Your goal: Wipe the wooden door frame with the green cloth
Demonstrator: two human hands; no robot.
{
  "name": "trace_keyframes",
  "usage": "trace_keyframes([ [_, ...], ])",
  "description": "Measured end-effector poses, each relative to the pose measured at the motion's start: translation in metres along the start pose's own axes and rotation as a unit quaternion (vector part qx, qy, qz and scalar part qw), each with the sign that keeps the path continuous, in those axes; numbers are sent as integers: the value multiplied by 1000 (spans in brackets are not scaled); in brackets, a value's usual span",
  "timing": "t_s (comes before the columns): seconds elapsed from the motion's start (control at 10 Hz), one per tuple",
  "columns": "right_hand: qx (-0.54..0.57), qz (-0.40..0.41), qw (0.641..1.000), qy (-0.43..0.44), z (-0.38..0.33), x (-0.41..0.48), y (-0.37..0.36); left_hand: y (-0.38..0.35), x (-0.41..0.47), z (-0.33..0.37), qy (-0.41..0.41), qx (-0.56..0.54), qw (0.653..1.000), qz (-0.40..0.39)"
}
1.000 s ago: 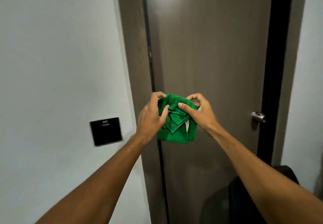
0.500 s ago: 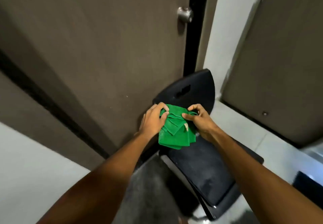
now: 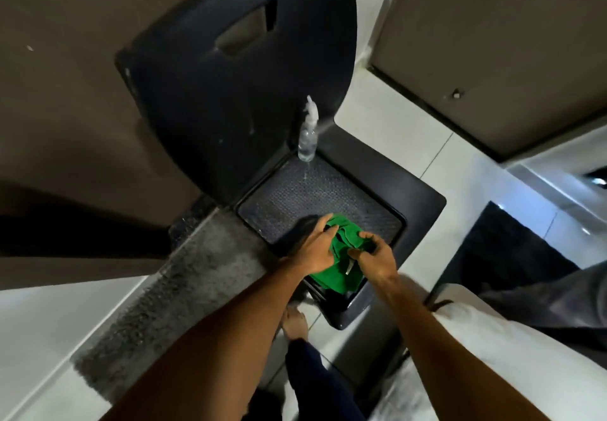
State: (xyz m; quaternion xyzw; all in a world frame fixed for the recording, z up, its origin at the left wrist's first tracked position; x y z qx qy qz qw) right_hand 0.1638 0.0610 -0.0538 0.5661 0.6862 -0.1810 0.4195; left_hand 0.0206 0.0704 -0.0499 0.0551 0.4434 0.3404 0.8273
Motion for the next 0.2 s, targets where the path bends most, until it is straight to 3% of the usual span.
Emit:
trace_keyframes([
  [0.1,-188,-19,980,-62,29,9,-1,-37,13,-12,39,27,997,-54],
  [0.2,-378,-20,920,-102,34,0,-5,-59,4,-23,76,127,986,-73],
])
Point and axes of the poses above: each hand's wrist, its own x-axis towards the middle knuckle, its own y-axis out of the back of the hand, z = x × y, the point moved 8 cm from there along x, towards the middle knuckle, and after that the axes turned 13 degrees about -z, right-handed, at the moved point
